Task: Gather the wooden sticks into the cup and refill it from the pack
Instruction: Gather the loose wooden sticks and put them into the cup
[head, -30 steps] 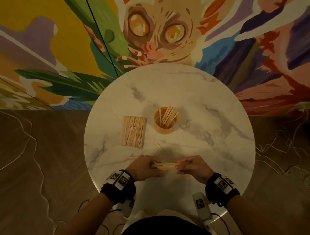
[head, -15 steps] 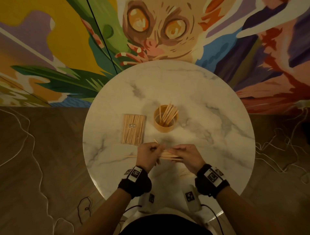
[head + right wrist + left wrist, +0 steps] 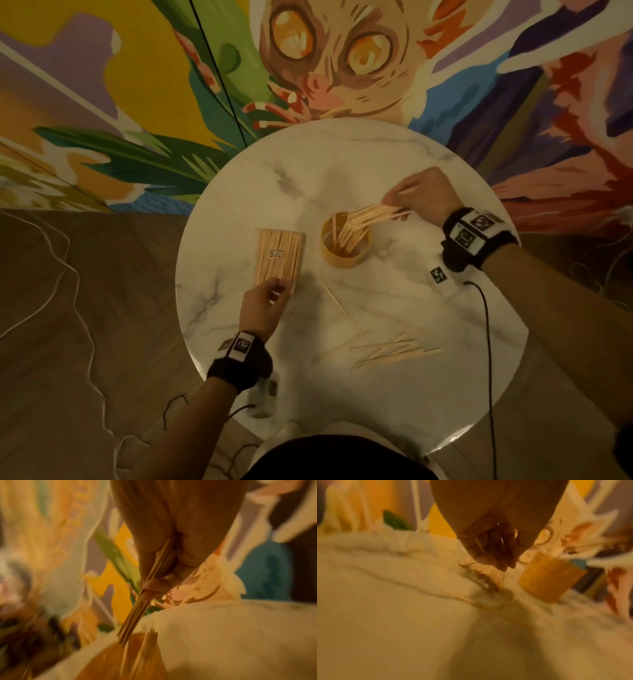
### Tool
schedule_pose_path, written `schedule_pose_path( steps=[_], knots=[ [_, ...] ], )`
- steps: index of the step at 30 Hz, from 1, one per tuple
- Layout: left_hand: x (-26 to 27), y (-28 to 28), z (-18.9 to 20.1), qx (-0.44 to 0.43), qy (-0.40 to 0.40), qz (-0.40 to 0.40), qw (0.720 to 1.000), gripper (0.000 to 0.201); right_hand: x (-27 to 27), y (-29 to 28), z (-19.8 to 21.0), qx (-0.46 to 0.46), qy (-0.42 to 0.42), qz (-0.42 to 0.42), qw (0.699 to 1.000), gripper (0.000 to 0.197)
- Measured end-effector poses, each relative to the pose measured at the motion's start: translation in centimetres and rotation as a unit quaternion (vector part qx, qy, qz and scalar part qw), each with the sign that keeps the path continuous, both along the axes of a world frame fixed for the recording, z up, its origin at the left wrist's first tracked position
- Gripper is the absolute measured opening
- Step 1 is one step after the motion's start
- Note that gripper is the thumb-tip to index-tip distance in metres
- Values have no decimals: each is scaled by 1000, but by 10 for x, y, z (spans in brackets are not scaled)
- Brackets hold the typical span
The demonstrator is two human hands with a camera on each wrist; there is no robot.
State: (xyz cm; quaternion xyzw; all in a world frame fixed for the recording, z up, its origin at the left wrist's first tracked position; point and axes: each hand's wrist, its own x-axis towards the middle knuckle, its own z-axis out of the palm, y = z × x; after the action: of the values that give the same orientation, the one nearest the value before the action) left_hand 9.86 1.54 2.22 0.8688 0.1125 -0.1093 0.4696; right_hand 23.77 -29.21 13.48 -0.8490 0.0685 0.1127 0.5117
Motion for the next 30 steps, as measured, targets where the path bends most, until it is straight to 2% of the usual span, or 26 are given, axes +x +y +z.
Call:
schedule_pose_path(
  steps=[2, 3, 4, 6, 7, 8, 10, 13, 15, 17, 19, 21, 22, 23, 25, 26, 28, 30],
  knots=[
    [-12, 21, -13, 130, -2, -90, 987, 14, 7, 20, -2, -105, -18, 99, 989, 14],
    [-19, 30, -19, 168, 5, -129, 977, 19, 8, 33, -7, -162, -17, 171, 972, 14],
    [-27, 38, -25, 192, 0, -163, 968, 22, 6, 47, -14, -218, -13, 252, 943, 15],
    [-41, 47, -38, 216, -43, -215, 952, 26, -3, 70, -30, -307, -6, 396, 865, 13],
    [-44, 49, -41, 221, -58, -220, 948, 24, -7, 77, -37, -338, -7, 437, 834, 12],
    [-46, 50, -43, 227, -63, -216, 948, 23, -11, 80, -40, -358, -11, 450, 818, 12],
    [-45, 48, -46, 232, -57, -210, 948, 31, -14, 76, -38, -374, -33, 427, 823, 23],
    [-42, 37, -46, 226, -45, -224, 947, 38, -13, 58, -23, -372, -81, 373, 846, 53],
    [-40, 26, -46, 212, -30, -254, 943, 41, -17, 40, -9, -353, -121, 315, 873, 60],
    [-37, 12, -44, 201, -4, -278, 939, 33, -25, 18, 1, -291, -179, 224, 913, 52],
    [-36, -7, -42, 192, 15, -302, 934, 22, -44, -4, 2, -197, -210, 107, 952, 34],
    [-36, -28, -42, 189, 21, -332, 924, 17, -74, -23, -13, -161, -142, 34, 976, 20],
    [-35, -37, -42, 186, 21, -343, 920, 17, -93, -32, -28, -173, -80, 40, 981, 19],
    [-34, -45, -42, 179, 20, -349, 920, 18, -113, -40, -46, -199, -14, 69, 978, 27],
    [-29, -59, -43, 160, -11, -345, 925, 25, -158, -48, -78, -252, 107, 141, 951, 60],
    [-27, -65, -43, 166, -33, -346, 923, 34, -179, -50, -91, -277, 139, 168, 936, 77],
    [-21, -74, -45, 217, -33, -374, 901, 64, -216, -46, -111, -325, 148, 208, 911, 97],
    [-14, -77, -44, 250, 5, -400, 882, 83, -237, -38, -128, -354, 137, 226, 897, 101]
  ],
)
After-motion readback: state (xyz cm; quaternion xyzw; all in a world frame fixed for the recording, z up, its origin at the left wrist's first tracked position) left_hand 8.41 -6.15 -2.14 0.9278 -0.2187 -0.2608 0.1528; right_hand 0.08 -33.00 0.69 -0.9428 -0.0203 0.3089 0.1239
